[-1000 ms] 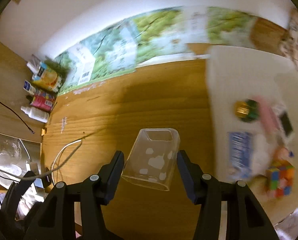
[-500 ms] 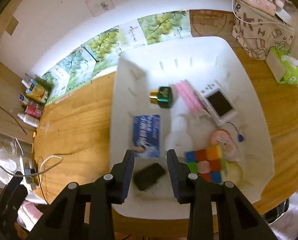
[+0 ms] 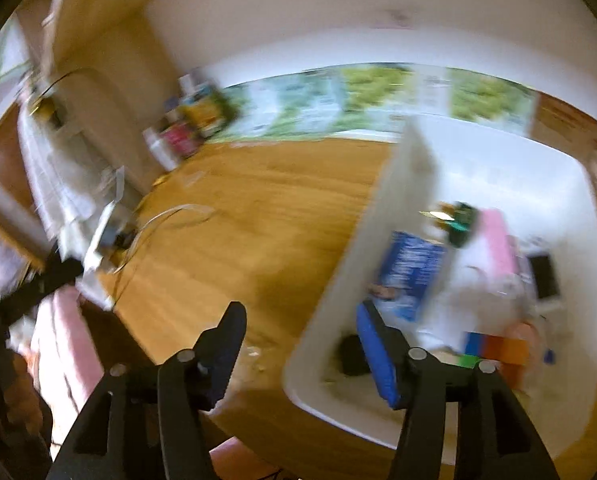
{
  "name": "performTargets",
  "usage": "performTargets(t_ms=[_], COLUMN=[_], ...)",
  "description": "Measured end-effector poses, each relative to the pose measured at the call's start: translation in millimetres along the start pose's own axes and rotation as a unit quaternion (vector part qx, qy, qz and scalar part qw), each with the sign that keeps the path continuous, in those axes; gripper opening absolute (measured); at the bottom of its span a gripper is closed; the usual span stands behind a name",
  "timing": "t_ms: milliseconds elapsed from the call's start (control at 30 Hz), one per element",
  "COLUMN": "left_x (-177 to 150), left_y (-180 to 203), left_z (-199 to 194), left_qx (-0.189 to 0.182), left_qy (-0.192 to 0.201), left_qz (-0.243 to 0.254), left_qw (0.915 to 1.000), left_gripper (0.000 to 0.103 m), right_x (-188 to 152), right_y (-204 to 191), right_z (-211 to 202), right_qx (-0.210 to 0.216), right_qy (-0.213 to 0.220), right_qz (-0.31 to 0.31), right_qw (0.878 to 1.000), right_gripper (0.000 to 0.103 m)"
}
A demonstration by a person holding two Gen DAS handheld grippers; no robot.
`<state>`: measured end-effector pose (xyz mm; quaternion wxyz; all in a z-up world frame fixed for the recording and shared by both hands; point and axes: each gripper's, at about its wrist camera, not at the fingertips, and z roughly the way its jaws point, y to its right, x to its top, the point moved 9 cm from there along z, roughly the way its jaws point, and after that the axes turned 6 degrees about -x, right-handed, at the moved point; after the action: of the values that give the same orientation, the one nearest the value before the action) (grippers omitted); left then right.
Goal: Organize rigid objects
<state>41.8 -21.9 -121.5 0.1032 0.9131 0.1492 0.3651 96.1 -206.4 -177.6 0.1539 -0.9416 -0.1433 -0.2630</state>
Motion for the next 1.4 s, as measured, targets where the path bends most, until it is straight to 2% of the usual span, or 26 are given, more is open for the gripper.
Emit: performTargets(t_ms=[167,233,367,467,567,600,767,1000,1133,1233,1400], left_x=[9.5,10.7,8.9,9.5,12.6,14.4,19.1,31.4,35.4,37.5,43.6], left_y=[-14.4,-19.1,-24.6,-29.8,-35.4,-38.0,-53.5,-65.4,-65.4,-65.9,-65.3], left_z=[-18.7,-24.7,-28.5,-28.4,-27.7,-26.9,-20.2,-6.3,0.7,6.1,11.3], left_qx=[0.014,0.021,0.026,0.022,0.017,0.012,-0.001,-0.028,-0.046,-0.056,-0.07], left_qy=[0.031,0.037,0.031,0.023,0.014,0.012,-0.01,-0.034,-0.046,-0.055,-0.058], left_qz=[-0.016,-0.016,-0.006,0.008,0.021,0.025,0.044,0.072,0.098,0.113,0.127], left_qw=[0.9993,0.999,0.9992,0.9995,0.9995,0.9995,0.999,0.9965,0.9931,0.9905,0.9877], left_gripper=[0.083,0.084,0.084,0.084,0.084,0.084,0.084,0.084,0.084,0.084,0.084], right_x=[-17.6,-26.2,-46.7,-49.8,-51.7,-52.3,-50.7,-57.3,-66.1,-62.4,-62.9], right_y=[-51.4,-66.1,-92.0,-101.4,-103.4,-102.4,-94.8,-121.7,-124.2,-122.5,-113.0], right_z=[24.9,36.4,67.2,82.1,100.1,103.4,111.1,112.7,127.3,130.3,136.4], right_qx=[0.048,0.056,0.054,-0.001,-0.062,-0.073,-0.127,-0.121,-0.137,-0.162,-0.186], right_qy=[-0.046,-0.069,-0.121,-0.109,-0.116,-0.119,-0.119,-0.121,-0.143,-0.128,-0.139], right_qz=[-0.044,-0.055,-0.079,-0.121,-0.141,-0.141,-0.115,-0.108,-0.091,-0.087,-0.061], right_qw=[0.997,0.994,0.988,0.987,0.981,0.98,0.978,0.979,0.976,0.975,0.971], right_gripper=[0.071,0.079,0.083,0.088,0.095,0.097,0.098,0.098,0.098,0.098,0.098])
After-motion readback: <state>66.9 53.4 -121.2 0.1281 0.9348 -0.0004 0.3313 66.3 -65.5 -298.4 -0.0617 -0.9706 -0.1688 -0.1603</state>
